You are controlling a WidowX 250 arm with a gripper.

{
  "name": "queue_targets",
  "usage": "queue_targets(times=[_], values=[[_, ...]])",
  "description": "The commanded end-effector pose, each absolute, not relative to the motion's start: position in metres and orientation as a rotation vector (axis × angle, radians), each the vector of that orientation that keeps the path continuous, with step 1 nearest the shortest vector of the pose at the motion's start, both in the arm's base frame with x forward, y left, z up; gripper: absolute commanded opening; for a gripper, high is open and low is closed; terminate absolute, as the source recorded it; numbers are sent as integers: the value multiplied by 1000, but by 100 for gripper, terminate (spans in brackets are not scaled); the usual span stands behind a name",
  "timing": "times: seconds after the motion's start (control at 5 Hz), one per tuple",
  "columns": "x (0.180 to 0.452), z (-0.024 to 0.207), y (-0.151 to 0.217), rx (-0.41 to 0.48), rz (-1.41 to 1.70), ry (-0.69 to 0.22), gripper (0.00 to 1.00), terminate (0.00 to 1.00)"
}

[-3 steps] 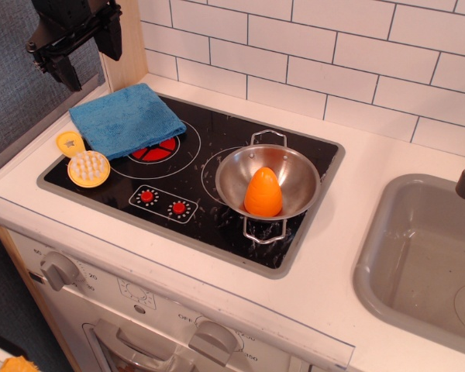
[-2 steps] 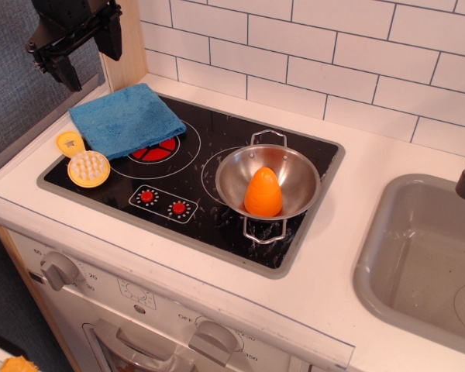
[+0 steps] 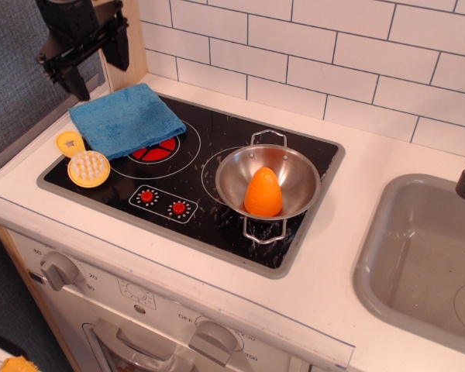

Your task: Move the blue towel between the yellow brush and the colander

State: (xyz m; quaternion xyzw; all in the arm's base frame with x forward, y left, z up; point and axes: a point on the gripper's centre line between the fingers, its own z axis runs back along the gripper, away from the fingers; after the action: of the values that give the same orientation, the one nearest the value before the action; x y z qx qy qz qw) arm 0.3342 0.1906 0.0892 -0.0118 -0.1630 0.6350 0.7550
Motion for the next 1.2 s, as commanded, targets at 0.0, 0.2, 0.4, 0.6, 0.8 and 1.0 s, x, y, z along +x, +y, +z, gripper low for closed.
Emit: queue_targets(times=[0.0, 0.2, 0.4, 0.6, 0.8, 1.0], values=[[345, 84, 204, 26, 1396, -383, 100, 0], [347, 61, 199, 33, 1407, -341, 100, 0], [352, 45, 201, 17, 1425, -323, 100, 0], [356, 35, 204, 18, 1437, -315, 100, 0], [359, 25, 199, 29, 1428, -295, 100, 0], [360, 10, 188, 14, 1429, -259, 100, 0]])
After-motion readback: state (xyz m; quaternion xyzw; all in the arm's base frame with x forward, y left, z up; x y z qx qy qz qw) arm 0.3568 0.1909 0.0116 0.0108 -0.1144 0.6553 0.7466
